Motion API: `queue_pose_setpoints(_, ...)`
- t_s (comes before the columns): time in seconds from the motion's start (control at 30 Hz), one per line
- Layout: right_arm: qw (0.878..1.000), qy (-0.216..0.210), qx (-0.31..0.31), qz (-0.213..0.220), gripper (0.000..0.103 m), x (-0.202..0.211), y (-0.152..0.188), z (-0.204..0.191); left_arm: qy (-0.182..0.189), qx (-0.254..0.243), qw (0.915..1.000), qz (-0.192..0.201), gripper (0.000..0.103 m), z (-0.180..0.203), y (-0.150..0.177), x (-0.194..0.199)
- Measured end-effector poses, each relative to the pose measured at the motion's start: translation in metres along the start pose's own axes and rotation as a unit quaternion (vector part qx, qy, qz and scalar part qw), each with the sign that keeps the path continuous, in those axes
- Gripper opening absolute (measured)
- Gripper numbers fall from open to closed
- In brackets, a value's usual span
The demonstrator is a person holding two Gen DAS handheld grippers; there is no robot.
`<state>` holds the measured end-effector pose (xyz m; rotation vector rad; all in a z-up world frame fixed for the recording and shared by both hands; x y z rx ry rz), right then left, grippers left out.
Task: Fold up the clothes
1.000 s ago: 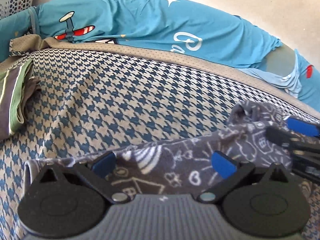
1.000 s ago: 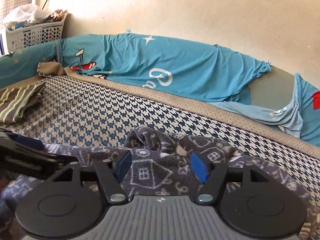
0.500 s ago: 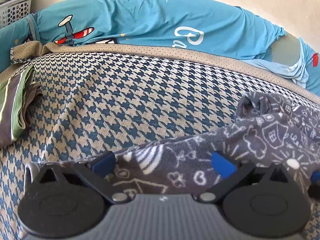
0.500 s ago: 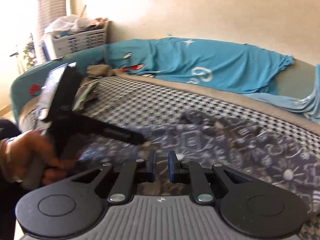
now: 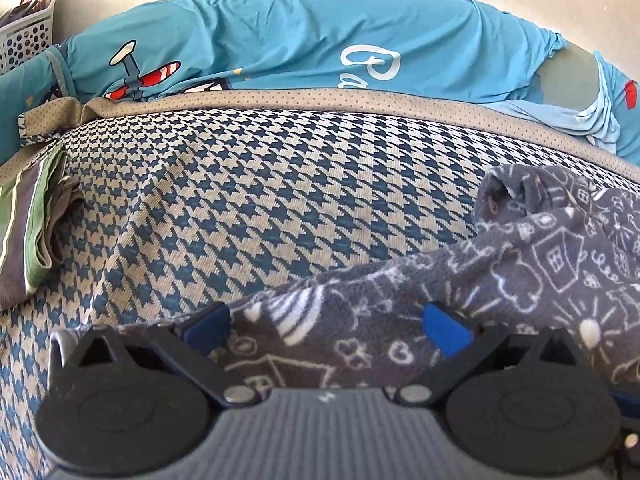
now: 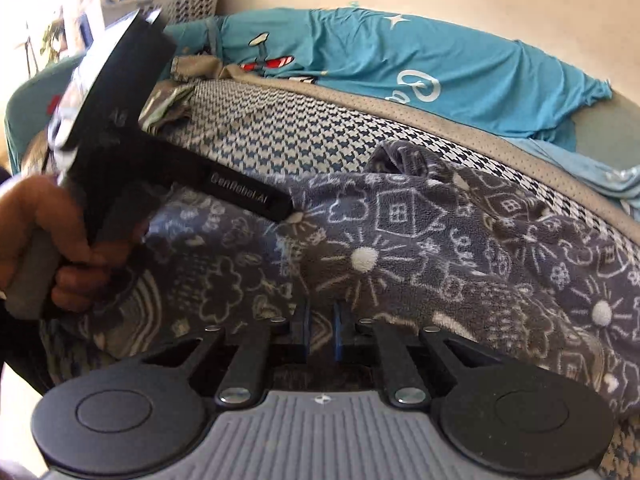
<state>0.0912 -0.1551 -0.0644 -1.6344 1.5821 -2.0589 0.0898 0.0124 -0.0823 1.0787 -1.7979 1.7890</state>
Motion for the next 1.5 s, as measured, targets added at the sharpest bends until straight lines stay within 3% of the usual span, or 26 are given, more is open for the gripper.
queue_pose_setpoints(0.2, 1.000, 0.019, 0.022, -0.001, 0.010, -0.005, 0.003, -0.003, 0.001, -0.002, 1.0000, 0.003, 0.103, 0.001, 0.001, 0.001)
queue_pose_setpoints(0.37, 0.999, -0.011, -0.016, 0.025, 0.009, 0.012, -0.009, 0.001, 0.004, 0.001, 1.0000, 0.003, 0.103, 0.000, 0.000, 0.002)
queue_pose_setpoints(0.53, 0.999, -0.025, -0.013, 0.043, 0.009, 0.012, -0.015, -0.010, 0.005, 0.004, 1.0000, 0.002, 0.103, 0.000, -0.001, 0.002)
queue_pose_setpoints(0.77, 1.000, -0.019, -0.017, 0.017, 0.009, -0.018, -0.013, -0.012, 0.021, 0.028, 0.9994, 0.001, 0.103, -0.005, -0.003, 0.005)
queue_pose_setpoints(0.87, 1.000, -0.017, -0.019, 0.007, 0.002, -0.031, -0.013, -0.013, 0.029, 0.035, 0.9989, 0.001, 0.103, -0.008, -0.003, 0.006)
queue_pose_setpoints(1.3, 1.000, 0.000, 0.014, 0.021, 0.000, -0.056, -0.006, -0.023, 0.118, 0.076, 0.9901, 0.003, 0.103, -0.026, 0.012, 0.044)
queue_pose_setpoints(1.5, 1.000, 0.013, 0.015, 0.024, 0.000, -0.051, -0.008, -0.026, 0.089, 0.033, 0.9954, 0.015, 0.103, -0.023, 0.030, 0.059)
Point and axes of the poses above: each gripper's, at about its wrist camera, not at the fingertips, and x roughly against the way its jaws point, z to its right, y to its underside, the point moved 6 cm from there along -x, roughly the way its jaws point, and after that the axes turned 11 degrees about -x, right-handed, at the moved point
